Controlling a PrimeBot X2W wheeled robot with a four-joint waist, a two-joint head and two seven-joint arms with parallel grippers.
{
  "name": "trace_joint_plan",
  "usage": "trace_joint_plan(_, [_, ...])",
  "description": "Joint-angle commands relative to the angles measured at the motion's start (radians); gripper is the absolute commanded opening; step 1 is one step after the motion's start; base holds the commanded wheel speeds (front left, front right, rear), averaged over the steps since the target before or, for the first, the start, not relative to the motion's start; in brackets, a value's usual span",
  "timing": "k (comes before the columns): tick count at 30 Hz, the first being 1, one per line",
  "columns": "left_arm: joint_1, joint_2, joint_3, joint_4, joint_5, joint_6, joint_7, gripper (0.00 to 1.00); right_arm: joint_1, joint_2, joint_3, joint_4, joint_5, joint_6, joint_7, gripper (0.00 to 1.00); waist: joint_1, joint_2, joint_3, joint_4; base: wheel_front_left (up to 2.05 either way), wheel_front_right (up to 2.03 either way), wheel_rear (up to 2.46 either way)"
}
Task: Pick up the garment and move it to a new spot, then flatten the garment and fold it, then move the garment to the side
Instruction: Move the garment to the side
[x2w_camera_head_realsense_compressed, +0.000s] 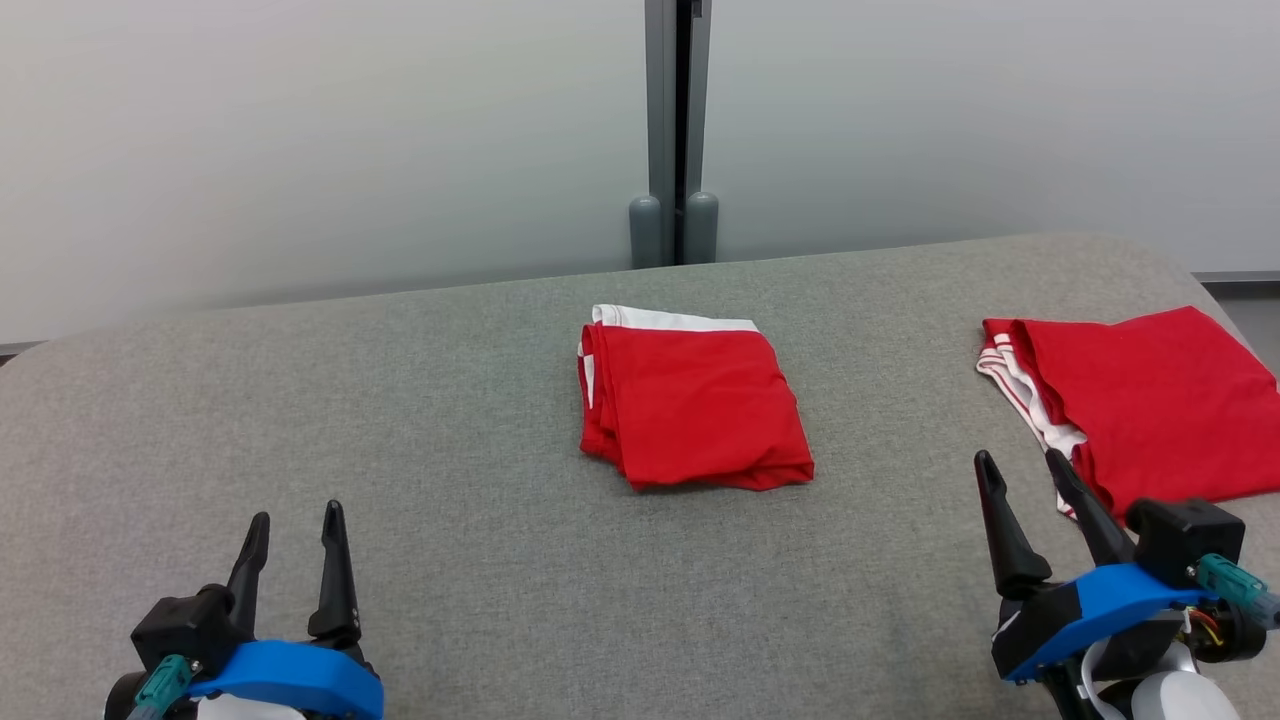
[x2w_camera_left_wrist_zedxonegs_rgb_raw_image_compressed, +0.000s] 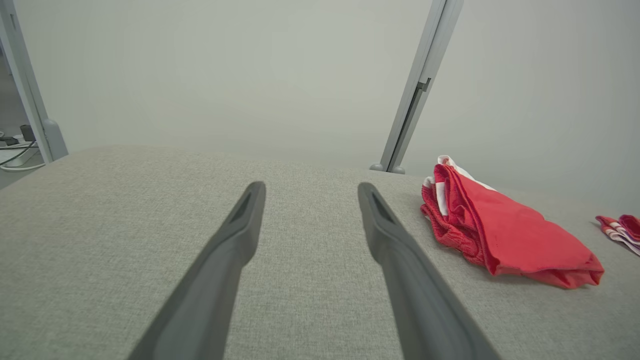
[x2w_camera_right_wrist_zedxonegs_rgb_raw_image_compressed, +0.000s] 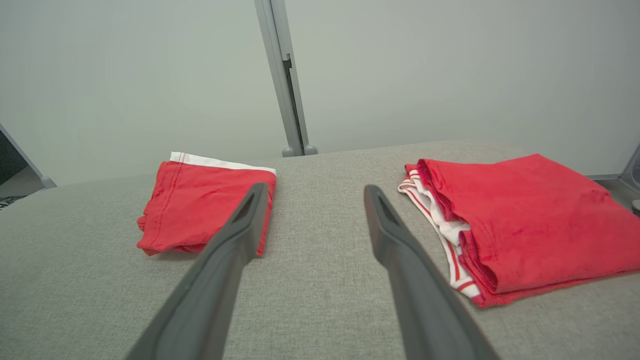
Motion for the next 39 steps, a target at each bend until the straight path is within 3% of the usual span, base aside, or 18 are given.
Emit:
trace_joint_plan(1, [0.003,-0.002,-0.002,0.001,-0.005,0.003,-0.004,1.00,-0.001,-0.009,0.000,0.005,0.005,0.000,0.001,1.00,0.0001,0.0000,0.000,0.005,0.00,0.00,0.00])
trace_joint_plan(23, [-0.010,-0.002,-0.007,-0.027,-0.012,0.015,-0.004,1.00,-0.051,-0.020,0.020,0.008,0.015,0.000,0.039,1.00,0.0001,0.0000,0.040,0.029,0.00,0.00,0.00])
trace_joint_plan(26, [-0.029,0.000,-0.016,-0.032,-0.007,0.013,-0.004,1.00,-0.102,-0.017,0.019,0.018,0.025,0.000,0.120,1.00,0.0001,0.0000,0.065,0.042,0.00,0.00,0.00])
trace_joint_plan(33, [-0.083,-0.007,-0.048,-0.060,0.011,0.000,-0.004,1.00,-0.320,0.007,-0.024,0.140,0.034,0.000,0.426,1.00,0.0001,0.0000,0.146,0.106,0.00,0.00,0.00])
trace_joint_plan(39, [-0.131,-0.022,-0.080,-0.092,0.025,-0.007,-0.004,1.00,-0.515,0.015,-0.129,0.339,-0.010,0.000,0.516,1.00,0.0001,0.0000,0.222,0.201,0.00,0.00,0.00])
